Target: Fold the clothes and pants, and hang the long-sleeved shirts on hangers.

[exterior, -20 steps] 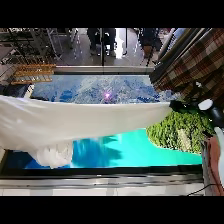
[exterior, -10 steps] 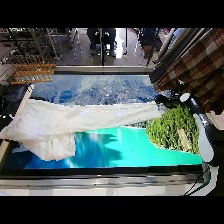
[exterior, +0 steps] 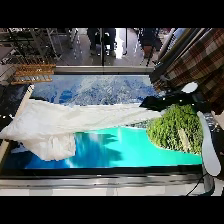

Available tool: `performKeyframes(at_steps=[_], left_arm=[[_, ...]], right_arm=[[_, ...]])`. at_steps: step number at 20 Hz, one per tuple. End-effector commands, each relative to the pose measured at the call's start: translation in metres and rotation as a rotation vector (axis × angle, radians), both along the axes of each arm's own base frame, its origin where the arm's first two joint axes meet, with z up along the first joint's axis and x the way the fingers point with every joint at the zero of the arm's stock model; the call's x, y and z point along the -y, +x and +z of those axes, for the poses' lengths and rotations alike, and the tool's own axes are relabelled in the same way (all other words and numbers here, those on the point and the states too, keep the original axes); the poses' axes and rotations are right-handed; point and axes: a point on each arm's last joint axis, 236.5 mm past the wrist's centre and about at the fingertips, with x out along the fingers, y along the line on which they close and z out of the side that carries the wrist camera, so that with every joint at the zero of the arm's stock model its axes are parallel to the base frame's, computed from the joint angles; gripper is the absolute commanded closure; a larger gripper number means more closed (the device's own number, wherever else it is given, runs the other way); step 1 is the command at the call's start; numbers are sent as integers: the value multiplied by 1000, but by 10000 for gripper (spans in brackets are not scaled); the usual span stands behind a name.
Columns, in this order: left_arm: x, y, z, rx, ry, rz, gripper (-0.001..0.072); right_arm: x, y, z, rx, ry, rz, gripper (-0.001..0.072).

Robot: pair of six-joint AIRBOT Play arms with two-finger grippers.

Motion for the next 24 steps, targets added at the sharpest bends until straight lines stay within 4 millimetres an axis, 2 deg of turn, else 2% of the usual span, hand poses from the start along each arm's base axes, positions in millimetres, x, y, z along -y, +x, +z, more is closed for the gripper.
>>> performKeyframes(at_steps=[1, 4, 6, 8, 11, 14, 15, 16, 17, 18, 22, 24], left_arm=[[12, -10, -20, -50, -15, -22, 224], [19, 0, -38, -35, -3, -18, 219], [25, 5, -48, -16, -20, -8, 199], [29, 12, -53, 20, -45, 25, 198], [26, 15, -58, 31, -38, 52, 199], [21, 19, -63, 38, -25, 69, 206], [23, 21, -64, 42, -35, 71, 234], [26, 23, -65, 43, -49, 72, 394], [29, 22, -67, 37, -58, 64, 632], [32, 23, -67, 35, -61, 53, 694], [46, 17, -65, 13, -102, 17, 696], [51, 13, -63, 4, -121, 2, 697]], right_arm=[[-101, -56, -7, -89, -4, 209, 88], [-179, -95, -55, -149, -115, 248, 92], [-230, -122, -88, -177, -121, 276, 145], [-274, -144, -118, -195, -107, 294, 144], [-313, -154, -142, -270, -13, 240, 143], [-325, -150, -149, -272, 20, 205, 144], [-328, -150, -149, -264, 26, 200, 144], [-333, -148, -148, -251, 37, 190, 144], [-339, -149, -148, -251, 47, 187, 144], [-347, -152, -150, -263, 64, 186, 144], [-400, -171, -157, -324, 153, 208, 151], [-424, -179, -162, -332, 170, 230, 229]])
